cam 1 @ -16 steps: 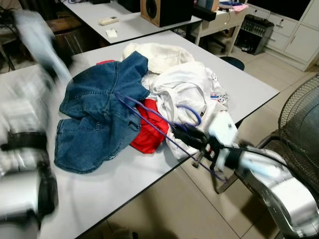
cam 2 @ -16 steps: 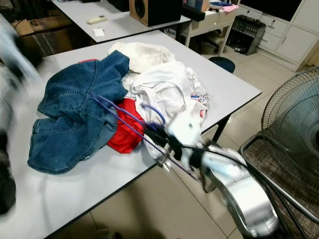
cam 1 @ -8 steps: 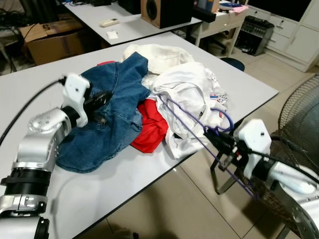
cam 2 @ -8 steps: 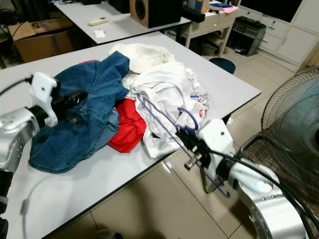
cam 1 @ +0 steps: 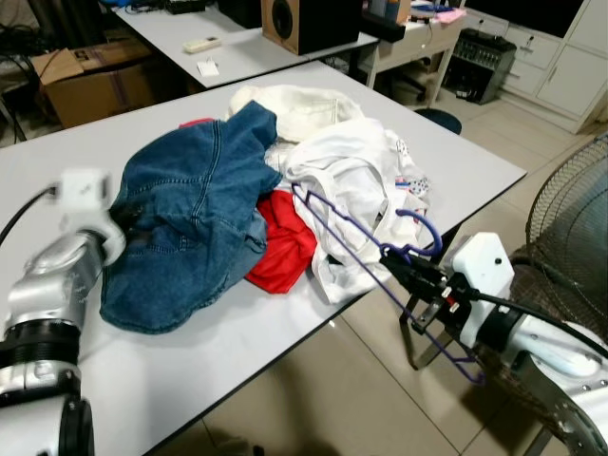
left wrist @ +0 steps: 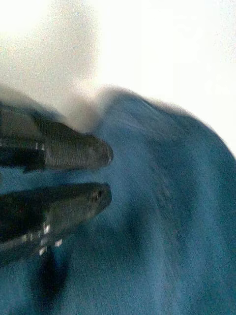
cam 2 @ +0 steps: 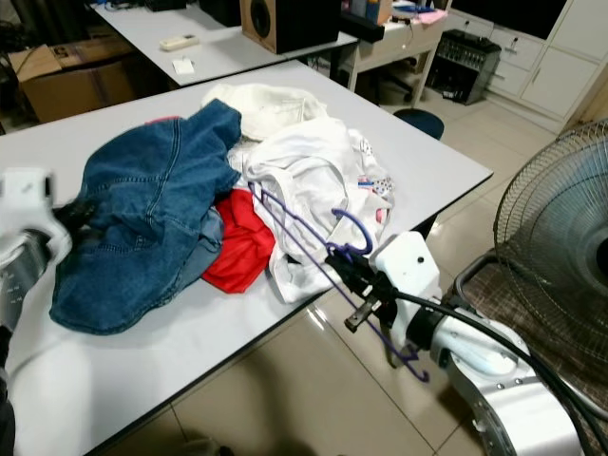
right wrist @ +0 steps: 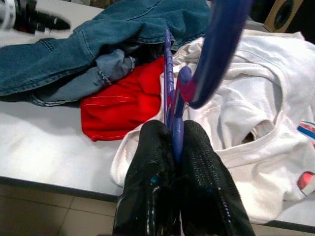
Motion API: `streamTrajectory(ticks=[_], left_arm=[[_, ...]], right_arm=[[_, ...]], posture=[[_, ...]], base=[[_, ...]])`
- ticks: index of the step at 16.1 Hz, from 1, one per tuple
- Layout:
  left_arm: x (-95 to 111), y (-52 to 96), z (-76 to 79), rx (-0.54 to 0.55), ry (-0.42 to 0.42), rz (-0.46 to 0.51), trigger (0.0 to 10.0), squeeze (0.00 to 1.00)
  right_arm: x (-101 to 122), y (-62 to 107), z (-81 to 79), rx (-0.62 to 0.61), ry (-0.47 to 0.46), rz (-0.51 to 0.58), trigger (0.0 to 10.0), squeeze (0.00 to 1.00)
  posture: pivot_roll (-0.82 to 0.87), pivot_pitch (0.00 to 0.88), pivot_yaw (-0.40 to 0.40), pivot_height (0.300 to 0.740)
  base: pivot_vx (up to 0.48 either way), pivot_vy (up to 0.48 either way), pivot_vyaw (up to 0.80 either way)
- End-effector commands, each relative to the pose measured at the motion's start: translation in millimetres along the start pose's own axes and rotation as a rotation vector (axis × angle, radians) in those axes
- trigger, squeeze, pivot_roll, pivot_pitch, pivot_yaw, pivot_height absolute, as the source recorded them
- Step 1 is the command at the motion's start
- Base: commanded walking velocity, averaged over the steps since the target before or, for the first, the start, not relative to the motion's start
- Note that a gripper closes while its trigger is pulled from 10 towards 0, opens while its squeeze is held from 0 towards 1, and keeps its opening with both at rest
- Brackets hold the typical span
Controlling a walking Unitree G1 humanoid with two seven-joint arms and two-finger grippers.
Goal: Hang hanger
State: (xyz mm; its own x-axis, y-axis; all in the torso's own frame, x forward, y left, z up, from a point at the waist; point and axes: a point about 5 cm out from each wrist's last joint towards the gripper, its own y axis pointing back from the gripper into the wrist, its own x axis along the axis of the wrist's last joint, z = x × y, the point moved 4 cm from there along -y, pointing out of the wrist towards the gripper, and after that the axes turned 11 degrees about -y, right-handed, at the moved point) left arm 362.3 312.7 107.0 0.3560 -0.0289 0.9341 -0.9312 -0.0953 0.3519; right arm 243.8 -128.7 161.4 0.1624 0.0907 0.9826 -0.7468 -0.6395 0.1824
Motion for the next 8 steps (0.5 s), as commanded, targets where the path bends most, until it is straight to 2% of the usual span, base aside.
streamTrajectory(ticks=[1,4,5,6,8], left_arm=[[-7,-3.4,0.6,0.017,0.087,-0.045,10.0,1.0],[-17,-6.5,-0.4,0.052,0.238,-0.086,10.0,1.0],[-13,-10.0,2.5,0.044,0.41,-0.059,10.0,1.0],[-8,-12.3,7.0,0.016,0.483,-0.044,10.0,1.0],[0,-15.3,16.0,-0.031,0.538,-0.018,10.0,1.0]], right_arm=[[6,-1.6,-5.0,0.027,0.009,0.02,10.0,0.0],[8,-2.8,-7.0,0.04,0.01,0.023,10.0,0.0],[8,-2.2,-7.3,0.041,0.011,0.025,10.0,0.0],[8,-1.8,-7.4,0.041,0.011,0.025,10.0,0.0],[8,-1.7,-7.9,0.043,0.011,0.025,10.0,0.0]], posture=[[-0.02,0.0,0.02,0.74],[-0.02,0.0,0.023,0.74],[-0.02,0.0,0.023,0.74],[-0.03,0.0,0.023,0.74],[-0.03,0.0,0.023,0.74]], base=[[0.0,0.0,0.0],[0.0,0.0,0.0],[0.0,0.0,0.0],[0.0,0.0,0.0],[0.0,0.0,0.0]])
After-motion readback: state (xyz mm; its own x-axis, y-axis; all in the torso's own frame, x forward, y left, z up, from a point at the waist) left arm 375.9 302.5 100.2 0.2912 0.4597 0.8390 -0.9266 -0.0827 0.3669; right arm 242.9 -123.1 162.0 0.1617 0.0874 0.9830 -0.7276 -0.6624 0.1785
